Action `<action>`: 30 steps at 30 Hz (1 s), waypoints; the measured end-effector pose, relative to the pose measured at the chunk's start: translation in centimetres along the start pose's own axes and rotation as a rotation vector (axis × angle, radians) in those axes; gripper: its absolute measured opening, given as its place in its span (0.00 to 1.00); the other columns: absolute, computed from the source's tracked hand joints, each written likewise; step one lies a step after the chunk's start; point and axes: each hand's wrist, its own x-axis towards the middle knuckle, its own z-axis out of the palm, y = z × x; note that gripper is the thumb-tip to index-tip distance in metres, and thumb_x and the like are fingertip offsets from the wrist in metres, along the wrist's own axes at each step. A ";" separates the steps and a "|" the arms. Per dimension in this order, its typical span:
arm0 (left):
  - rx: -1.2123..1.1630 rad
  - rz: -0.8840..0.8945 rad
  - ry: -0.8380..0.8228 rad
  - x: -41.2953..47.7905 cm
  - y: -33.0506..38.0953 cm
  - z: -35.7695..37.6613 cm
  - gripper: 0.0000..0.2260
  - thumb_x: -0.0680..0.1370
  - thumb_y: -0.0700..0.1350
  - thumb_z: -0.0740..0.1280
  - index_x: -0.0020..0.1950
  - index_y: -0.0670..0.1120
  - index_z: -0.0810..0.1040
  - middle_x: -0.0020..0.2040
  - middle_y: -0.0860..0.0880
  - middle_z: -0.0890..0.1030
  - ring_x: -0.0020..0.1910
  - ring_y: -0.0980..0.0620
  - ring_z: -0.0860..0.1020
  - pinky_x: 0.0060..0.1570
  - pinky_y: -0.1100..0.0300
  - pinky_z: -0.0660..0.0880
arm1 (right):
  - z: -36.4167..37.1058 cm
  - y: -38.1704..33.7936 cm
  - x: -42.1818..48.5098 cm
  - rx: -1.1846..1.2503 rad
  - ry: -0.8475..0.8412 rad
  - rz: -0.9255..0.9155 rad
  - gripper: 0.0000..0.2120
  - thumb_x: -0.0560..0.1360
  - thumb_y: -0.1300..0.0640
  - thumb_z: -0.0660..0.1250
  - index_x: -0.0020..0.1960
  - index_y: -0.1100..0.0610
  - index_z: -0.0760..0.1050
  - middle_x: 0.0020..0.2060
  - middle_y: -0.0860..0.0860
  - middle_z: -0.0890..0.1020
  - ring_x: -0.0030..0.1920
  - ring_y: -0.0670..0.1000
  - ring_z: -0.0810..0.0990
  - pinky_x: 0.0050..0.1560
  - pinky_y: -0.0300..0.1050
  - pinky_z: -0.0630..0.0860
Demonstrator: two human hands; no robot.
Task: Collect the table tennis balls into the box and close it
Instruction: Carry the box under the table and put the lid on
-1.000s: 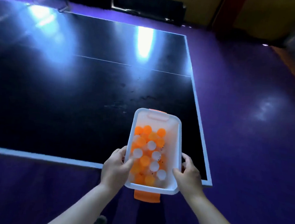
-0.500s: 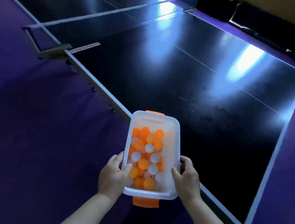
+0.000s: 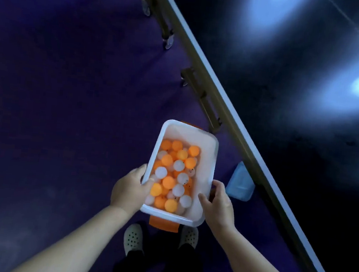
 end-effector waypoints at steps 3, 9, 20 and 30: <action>0.058 -0.020 -0.023 3.8 -2.8 4.1 0.16 0.77 0.49 0.60 0.66 0.54 0.72 0.53 0.52 0.81 0.50 0.47 0.79 0.44 0.56 0.76 | 3.0 3.0 4.3 -0.031 -0.057 0.032 0.20 0.74 0.53 0.67 0.64 0.51 0.67 0.47 0.45 0.78 0.48 0.48 0.77 0.47 0.46 0.76; 0.126 -0.009 -0.076 12.9 -10.6 16.7 0.18 0.79 0.49 0.58 0.69 0.50 0.66 0.57 0.47 0.81 0.54 0.44 0.79 0.47 0.55 0.74 | 10.2 12.1 14.9 -0.105 -0.064 0.056 0.20 0.74 0.55 0.66 0.64 0.52 0.67 0.53 0.49 0.78 0.51 0.49 0.77 0.51 0.48 0.75; 0.117 0.118 -0.114 27.1 -19.1 38.6 0.12 0.79 0.45 0.56 0.61 0.45 0.69 0.50 0.42 0.81 0.48 0.40 0.79 0.41 0.54 0.71 | 20.7 30.9 31.2 -0.227 0.147 0.039 0.17 0.77 0.57 0.63 0.64 0.56 0.64 0.57 0.55 0.76 0.50 0.49 0.73 0.44 0.45 0.72; 0.175 0.327 -0.200 32.4 -21.4 49.6 0.15 0.80 0.50 0.54 0.65 0.47 0.67 0.59 0.43 0.77 0.55 0.40 0.77 0.49 0.52 0.72 | 24.3 42.3 36.4 -0.057 0.333 -0.049 0.17 0.78 0.55 0.62 0.64 0.52 0.61 0.55 0.49 0.74 0.50 0.47 0.76 0.46 0.46 0.78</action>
